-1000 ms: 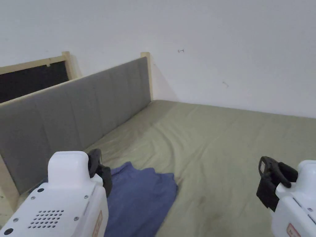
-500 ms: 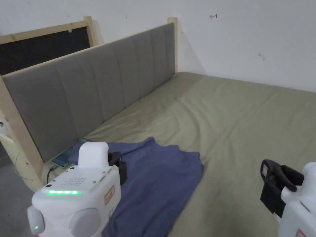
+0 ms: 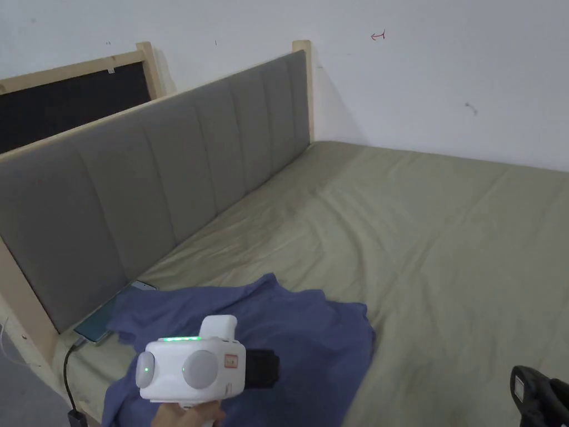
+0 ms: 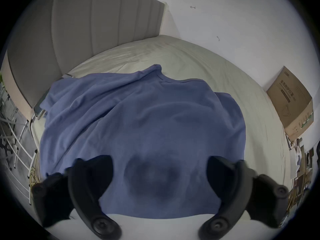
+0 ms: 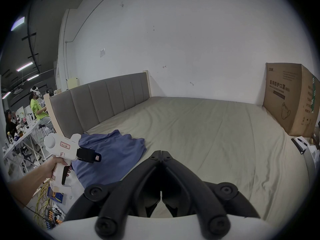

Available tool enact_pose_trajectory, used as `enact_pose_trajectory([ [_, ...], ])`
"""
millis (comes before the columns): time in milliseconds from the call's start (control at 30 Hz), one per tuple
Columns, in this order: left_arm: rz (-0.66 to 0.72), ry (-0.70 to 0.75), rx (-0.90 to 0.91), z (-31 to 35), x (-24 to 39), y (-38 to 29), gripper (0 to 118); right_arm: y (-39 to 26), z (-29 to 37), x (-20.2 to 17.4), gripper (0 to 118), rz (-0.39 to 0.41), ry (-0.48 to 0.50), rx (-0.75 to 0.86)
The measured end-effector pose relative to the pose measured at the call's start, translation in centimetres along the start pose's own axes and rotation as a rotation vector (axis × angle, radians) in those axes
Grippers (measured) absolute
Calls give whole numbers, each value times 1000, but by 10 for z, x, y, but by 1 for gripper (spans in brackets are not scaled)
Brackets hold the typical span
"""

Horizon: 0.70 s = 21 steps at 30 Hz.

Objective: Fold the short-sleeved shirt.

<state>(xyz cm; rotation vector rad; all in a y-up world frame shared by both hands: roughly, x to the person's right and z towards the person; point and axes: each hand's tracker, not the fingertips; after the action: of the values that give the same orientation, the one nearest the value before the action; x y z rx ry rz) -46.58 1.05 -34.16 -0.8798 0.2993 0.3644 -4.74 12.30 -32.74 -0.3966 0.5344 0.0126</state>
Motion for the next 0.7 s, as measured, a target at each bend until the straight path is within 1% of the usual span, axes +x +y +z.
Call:
enact_pose_trajectory([
  [33, 1, 11, 28, 1, 4, 4, 110, -1, -2, 1, 0, -4, 3, -9],
  [100, 26, 82, 53, -1, 8, 14, 110, -3, -4, 2, 0, -6, 10, -21],
  [167, 12, 68, 53, -7, 10, 22, 110, -4, -5, 2, 0, -1, 14, -37],
  [267, -16, 112, -60, -35, 10, 24, 110, -7, -5, 4, 0, 7, 22, -49],
  [333, -14, 121, -172, -50, 12, 18, 109, -6, -6, 7, 0, 5, 20, -56],
  [367, -25, 129, -180, -54, 14, 12, 108, -6, -5, 8, 0, 4, 17, -58],
  [400, -52, 165, -81, -27, 32, 1, 106, -6, -4, 10, 0, 2, 14, -56],
  [433, -22, 173, -82, -25, 35, 1, 100, -6, -4, 12, 0, -2, 10, -56],
  [467, -22, 185, -87, -22, 38, 2, 92, -6, -4, 14, 0, -8, 5, -56],
  [500, -22, 181, -75, -19, 38, 4, 77, -5, -4, 16, 0, -14, 2, -58],
  [533, -17, 177, -63, -19, 35, 8, 53, -5, -5, 18, 0, -24, -2, -64],
  [600, -15, 193, -65, -17, 34, 11, 17, -6, -4, 22, 0, -51, -12, -70],
  [633, -10, 187, -71, -18, 32, 10, 4, -6, -3, 23, 0, -63, -11, -70],
  [700, 26, 195, -80, -28, 14, 8, 1, -5, 1, 27, 0, -86, -11, -66],
])
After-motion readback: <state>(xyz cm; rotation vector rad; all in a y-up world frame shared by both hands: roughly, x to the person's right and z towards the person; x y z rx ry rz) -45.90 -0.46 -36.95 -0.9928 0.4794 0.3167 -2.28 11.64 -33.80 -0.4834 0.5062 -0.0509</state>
